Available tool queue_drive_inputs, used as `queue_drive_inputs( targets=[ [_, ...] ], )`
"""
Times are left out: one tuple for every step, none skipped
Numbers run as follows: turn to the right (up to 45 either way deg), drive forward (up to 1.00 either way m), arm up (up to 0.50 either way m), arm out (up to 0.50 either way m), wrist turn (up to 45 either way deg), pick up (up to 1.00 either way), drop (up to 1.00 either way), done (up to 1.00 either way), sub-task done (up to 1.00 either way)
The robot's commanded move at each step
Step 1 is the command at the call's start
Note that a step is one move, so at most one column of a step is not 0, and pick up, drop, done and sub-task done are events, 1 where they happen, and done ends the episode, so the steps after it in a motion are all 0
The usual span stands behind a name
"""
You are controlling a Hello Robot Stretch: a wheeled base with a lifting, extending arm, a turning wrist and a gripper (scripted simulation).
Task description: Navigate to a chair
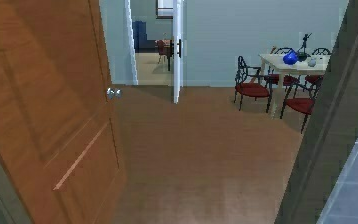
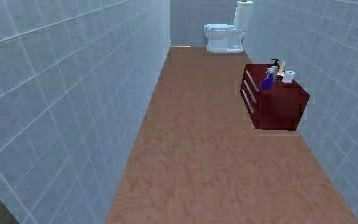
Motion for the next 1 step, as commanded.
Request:
queue_drive_inputs(
  targets=[
    [0.0, 0.10, 0.00, 0.00, 0.0, 0.00, 0.00, 0.00, 0.00]
  ],
)
